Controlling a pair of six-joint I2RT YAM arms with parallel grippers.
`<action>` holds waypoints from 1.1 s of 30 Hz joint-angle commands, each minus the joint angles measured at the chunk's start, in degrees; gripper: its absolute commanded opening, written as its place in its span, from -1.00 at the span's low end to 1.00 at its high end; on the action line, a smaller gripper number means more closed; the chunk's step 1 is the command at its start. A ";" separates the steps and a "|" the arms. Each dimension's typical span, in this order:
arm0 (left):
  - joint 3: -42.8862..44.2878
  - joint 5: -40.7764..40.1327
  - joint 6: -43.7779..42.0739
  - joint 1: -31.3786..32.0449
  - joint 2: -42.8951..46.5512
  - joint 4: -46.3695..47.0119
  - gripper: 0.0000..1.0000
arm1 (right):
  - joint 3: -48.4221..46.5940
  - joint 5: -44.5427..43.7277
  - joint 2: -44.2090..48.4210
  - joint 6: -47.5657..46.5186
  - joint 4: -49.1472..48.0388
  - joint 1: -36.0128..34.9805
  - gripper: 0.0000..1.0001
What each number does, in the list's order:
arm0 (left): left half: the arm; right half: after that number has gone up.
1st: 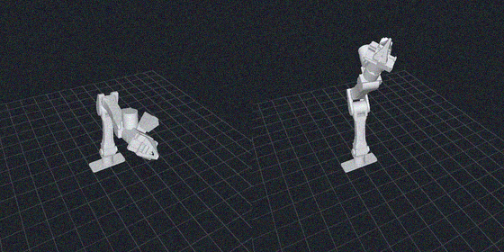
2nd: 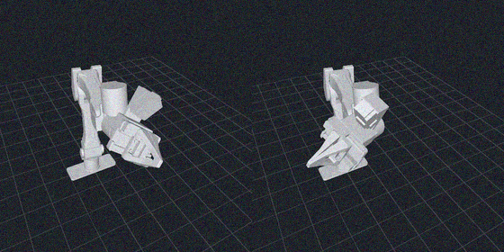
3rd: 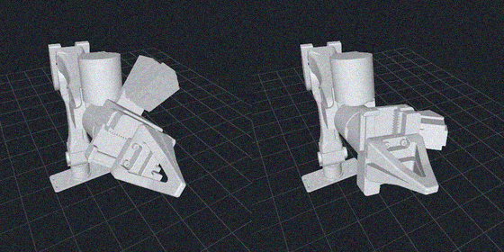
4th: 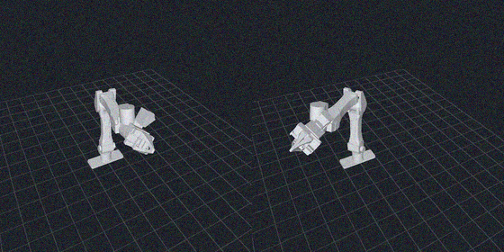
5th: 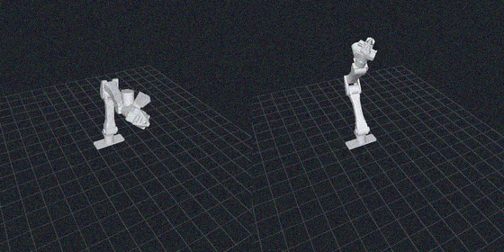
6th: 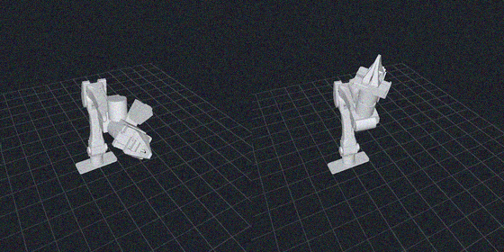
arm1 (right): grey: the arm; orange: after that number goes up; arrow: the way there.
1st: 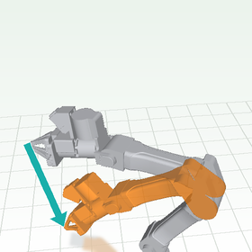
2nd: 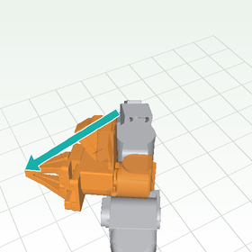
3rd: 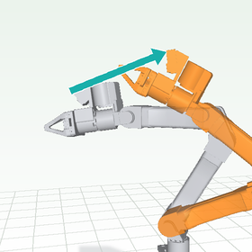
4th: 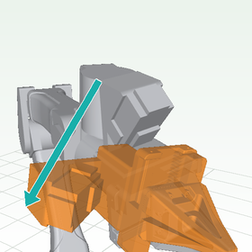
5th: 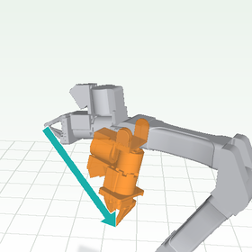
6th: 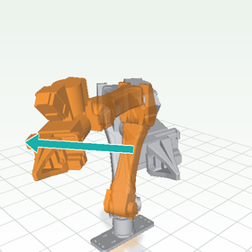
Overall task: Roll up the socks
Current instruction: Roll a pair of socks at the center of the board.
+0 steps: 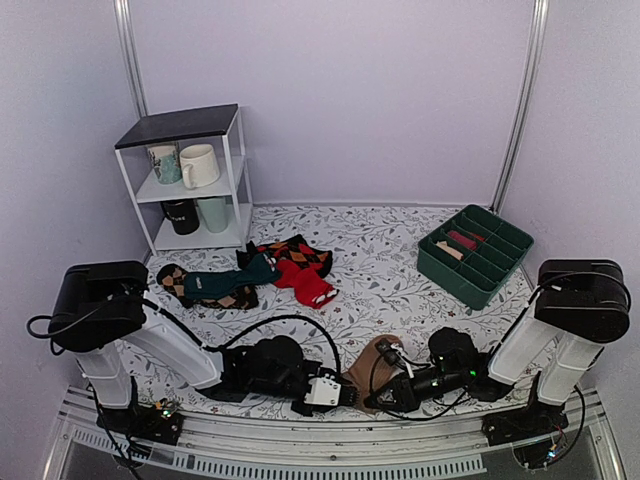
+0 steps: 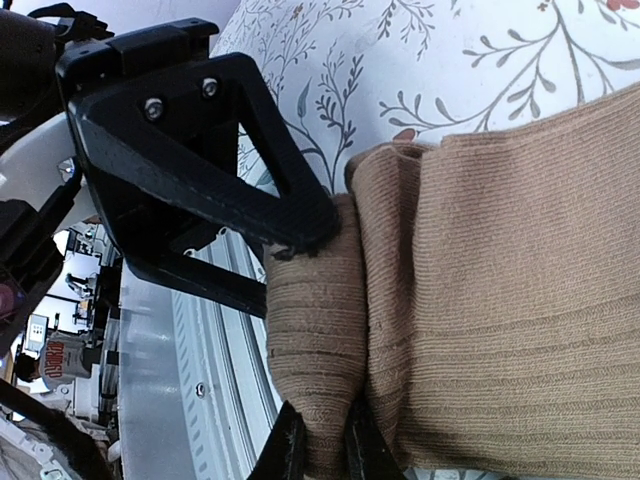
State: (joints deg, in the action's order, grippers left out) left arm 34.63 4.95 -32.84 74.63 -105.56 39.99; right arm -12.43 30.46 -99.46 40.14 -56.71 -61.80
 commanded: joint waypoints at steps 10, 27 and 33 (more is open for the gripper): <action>6.27 6.60 6.22 -0.01 -1.73 -16.50 -1.00 | 1.44 0.45 -0.95 -0.43 9.78 -0.38 -0.75; 8.38 17.62 24.17 -6.30 -5.10 -34.09 -1.00 | 5.93 -47.18 31.11 -37.14 15.81 -21.70 -0.06; 9.00 19.18 24.08 -7.27 -6.49 -35.81 -1.00 | 0.20 -57.38 20.92 -42.14 18.56 -29.23 -0.05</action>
State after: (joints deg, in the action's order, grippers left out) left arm 45.69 23.55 -10.20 68.18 -107.37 17.30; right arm -9.04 -13.72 -73.84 5.02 -38.81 -87.70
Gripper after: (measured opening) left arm 0.040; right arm 0.471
